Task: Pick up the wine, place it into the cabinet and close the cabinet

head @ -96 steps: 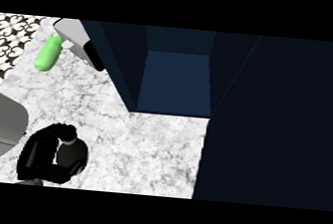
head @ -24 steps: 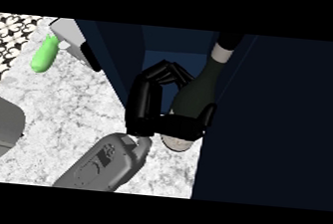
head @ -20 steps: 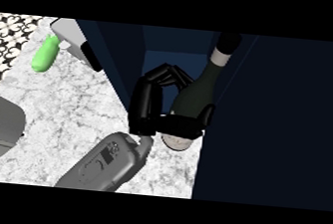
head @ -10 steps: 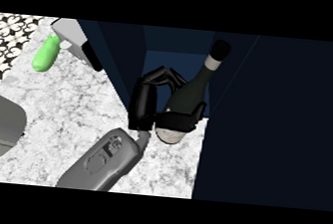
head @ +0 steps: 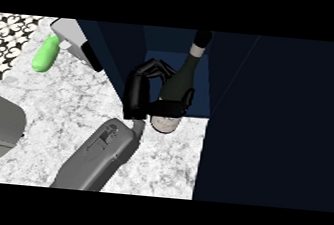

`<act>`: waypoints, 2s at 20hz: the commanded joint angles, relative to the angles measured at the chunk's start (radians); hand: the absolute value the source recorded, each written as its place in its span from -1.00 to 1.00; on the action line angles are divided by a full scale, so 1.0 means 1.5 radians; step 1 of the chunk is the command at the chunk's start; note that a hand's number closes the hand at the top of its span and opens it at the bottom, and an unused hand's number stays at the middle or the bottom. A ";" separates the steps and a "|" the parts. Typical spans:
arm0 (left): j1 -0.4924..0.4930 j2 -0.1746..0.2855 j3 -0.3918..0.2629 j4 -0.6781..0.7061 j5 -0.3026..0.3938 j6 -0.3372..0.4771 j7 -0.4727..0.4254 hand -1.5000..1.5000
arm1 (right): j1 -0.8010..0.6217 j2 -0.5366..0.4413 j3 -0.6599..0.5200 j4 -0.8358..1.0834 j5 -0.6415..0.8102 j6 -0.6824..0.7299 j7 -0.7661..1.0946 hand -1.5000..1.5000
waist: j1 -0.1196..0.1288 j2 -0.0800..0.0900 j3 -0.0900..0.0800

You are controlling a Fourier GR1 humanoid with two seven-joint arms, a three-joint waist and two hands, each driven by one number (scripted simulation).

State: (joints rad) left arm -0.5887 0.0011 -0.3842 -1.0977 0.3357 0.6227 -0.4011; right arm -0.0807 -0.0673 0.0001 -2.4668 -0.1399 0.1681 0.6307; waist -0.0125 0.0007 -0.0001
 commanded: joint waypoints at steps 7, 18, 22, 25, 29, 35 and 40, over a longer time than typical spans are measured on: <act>-0.078 -0.001 0.077 0.115 0.031 -0.069 -0.012 1.00 | 0.028 0.024 0.024 -0.046 -0.029 -0.004 0.005 -1.00 | -0.002 0.001 0.000; -0.170 -0.001 0.109 0.282 0.061 -0.077 -0.045 1.00 | 0.000 0.014 -0.009 -0.019 -0.071 -0.001 0.010 -1.00 | -0.006 0.002 0.000; -0.230 -0.001 0.123 0.328 0.059 -0.071 -0.042 1.00 | 0.010 0.003 -0.008 -0.039 -0.077 0.013 0.018 -1.00 | -0.010 0.002 0.000; -0.235 -0.001 0.146 0.381 0.048 -0.067 -0.131 1.00 | -0.008 0.032 0.040 -0.039 -0.020 -0.014 0.022 -1.00 | -0.013 0.005 -0.001; -0.276 -0.001 0.154 0.441 0.068 -0.051 -0.167 1.00 | -0.026 0.023 0.039 -0.060 -0.035 -0.026 0.068 -1.00 | -0.022 0.006 -0.001; -0.300 -0.001 0.181 0.473 0.066 -0.072 -0.177 1.00 | -0.020 0.016 0.007 -0.046 -0.061 -0.011 0.044 -1.00 | -0.010 0.003 0.000; -0.364 0.008 0.251 0.548 0.098 -0.088 -0.158 1.00 | 0.022 0.035 0.036 -0.026 -0.047 0.015 -0.010 -1.00 | -0.025 0.010 0.000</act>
State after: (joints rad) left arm -1.0704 0.0020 -0.0674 -0.3251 0.4482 0.5040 -0.6635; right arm -0.0674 -0.0290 0.0337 -2.4482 -0.1559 0.1915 0.6037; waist -0.0422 0.0121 -0.0001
